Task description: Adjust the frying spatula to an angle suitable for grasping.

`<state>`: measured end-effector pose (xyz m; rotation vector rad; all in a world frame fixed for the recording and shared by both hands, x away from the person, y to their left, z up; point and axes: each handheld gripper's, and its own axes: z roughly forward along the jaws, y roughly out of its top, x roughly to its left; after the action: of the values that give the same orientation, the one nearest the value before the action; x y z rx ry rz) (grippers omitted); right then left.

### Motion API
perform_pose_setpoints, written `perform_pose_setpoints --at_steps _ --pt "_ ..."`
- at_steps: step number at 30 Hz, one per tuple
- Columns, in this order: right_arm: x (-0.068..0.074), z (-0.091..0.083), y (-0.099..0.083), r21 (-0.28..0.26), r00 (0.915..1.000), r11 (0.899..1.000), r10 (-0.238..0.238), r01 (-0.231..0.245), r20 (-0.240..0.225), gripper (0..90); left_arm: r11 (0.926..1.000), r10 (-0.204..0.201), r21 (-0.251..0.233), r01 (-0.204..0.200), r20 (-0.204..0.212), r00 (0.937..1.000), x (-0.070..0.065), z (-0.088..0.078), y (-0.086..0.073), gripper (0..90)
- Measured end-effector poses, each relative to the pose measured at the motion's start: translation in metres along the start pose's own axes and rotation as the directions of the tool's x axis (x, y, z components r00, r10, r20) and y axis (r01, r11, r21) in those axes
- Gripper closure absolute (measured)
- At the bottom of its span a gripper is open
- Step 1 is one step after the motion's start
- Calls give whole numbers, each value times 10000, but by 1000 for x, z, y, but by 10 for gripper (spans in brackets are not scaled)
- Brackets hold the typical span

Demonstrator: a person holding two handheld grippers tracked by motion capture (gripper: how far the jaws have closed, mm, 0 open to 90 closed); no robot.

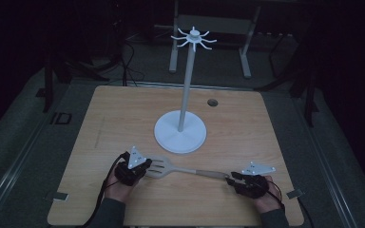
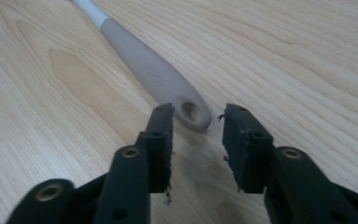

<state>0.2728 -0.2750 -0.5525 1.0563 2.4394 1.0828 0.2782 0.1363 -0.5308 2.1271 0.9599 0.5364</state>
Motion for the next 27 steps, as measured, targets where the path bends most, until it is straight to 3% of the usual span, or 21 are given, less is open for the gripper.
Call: perform_pose_setpoints --at_steps 4,13,22,27 --pt "1 0 0 -2 9999 9999 -118 118 -48 587 9997 -148 210 145 151 9998 2 7 0 896" --pt "8 3 2 -150 9975 9982 -580 575 -413 503 9972 -411 625 408 29 9992 6 20 -3 896" --pt "5 12 20 -728 9950 9938 -880 844 -479 532 9933 -326 1105 324 2 9995 8 31 -7 895" --pt "-6 18 29 -1092 9949 9932 -495 398 -882 501 9936 -353 1075 352 -10 9994 9 32 -7 895"
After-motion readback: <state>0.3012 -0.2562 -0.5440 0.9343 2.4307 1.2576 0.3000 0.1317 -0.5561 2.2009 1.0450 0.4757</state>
